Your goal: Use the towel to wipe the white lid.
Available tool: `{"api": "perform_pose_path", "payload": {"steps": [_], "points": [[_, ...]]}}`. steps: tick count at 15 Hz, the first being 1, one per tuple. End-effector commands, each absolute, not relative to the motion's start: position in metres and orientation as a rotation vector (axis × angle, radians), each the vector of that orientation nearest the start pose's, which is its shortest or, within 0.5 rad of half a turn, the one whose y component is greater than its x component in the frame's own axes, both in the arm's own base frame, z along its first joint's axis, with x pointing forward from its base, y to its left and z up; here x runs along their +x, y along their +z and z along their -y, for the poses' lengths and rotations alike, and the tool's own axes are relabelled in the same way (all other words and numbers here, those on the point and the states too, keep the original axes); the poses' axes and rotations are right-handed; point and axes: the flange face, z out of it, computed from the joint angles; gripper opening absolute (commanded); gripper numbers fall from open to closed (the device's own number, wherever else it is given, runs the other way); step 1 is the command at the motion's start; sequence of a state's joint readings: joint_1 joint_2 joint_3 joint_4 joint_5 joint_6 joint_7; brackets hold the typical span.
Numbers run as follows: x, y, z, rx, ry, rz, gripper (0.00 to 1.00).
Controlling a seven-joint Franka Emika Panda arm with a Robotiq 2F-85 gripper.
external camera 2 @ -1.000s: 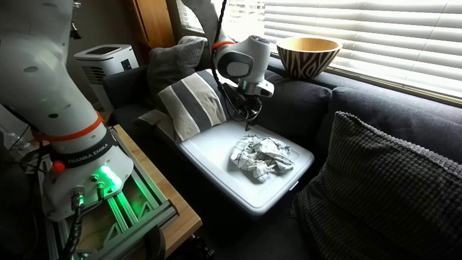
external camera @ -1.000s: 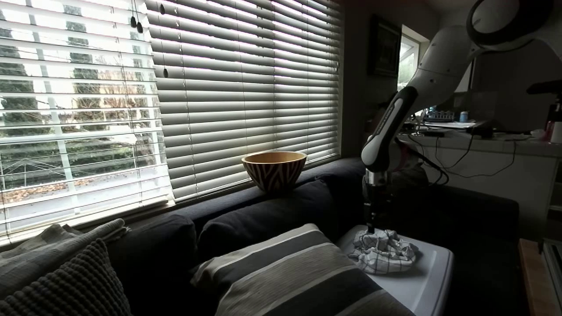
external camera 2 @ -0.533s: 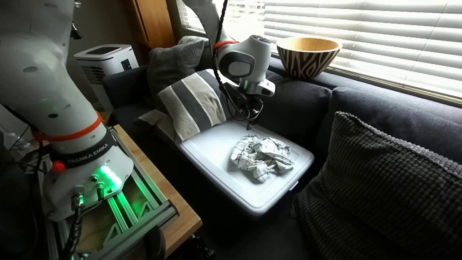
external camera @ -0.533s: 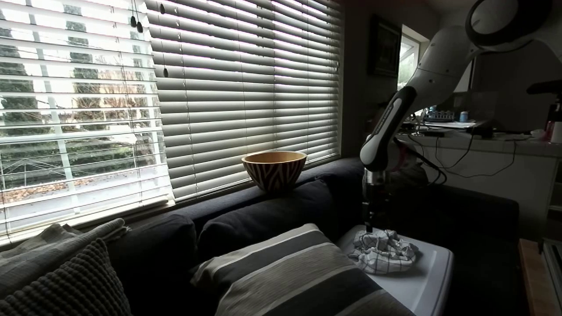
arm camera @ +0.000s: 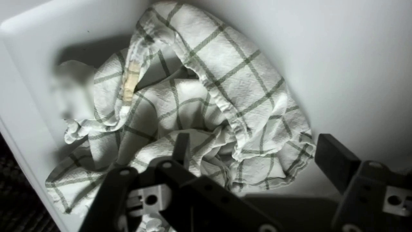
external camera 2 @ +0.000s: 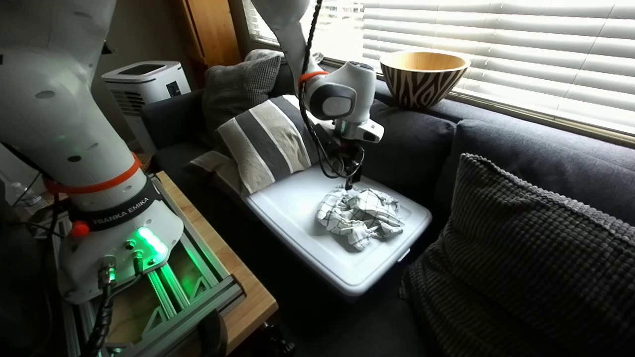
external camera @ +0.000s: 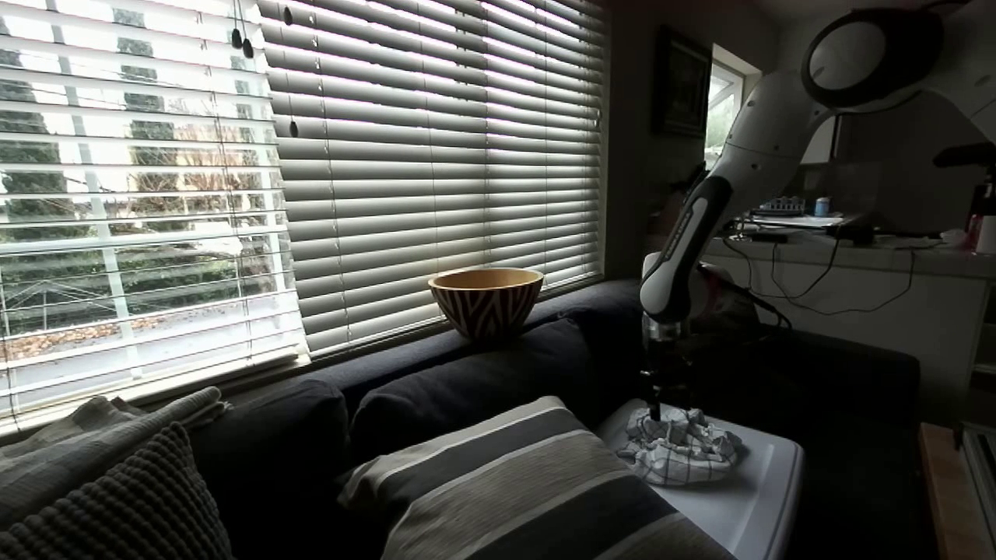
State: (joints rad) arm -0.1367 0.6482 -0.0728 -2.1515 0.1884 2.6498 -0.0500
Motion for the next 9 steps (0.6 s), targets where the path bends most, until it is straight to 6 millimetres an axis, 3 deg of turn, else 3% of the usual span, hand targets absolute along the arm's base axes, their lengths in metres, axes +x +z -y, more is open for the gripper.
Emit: {"api": "perform_pose_path", "payload": {"steps": [1,6,9], "points": [[0.528,0.049,0.115,-3.095,0.23,-0.559,1.0],[0.537,0.023,0.123,-3.177,0.196,-0.636,1.0],[0.541,0.006,0.123,-3.209,0.248,-0.57,1.0]]}}
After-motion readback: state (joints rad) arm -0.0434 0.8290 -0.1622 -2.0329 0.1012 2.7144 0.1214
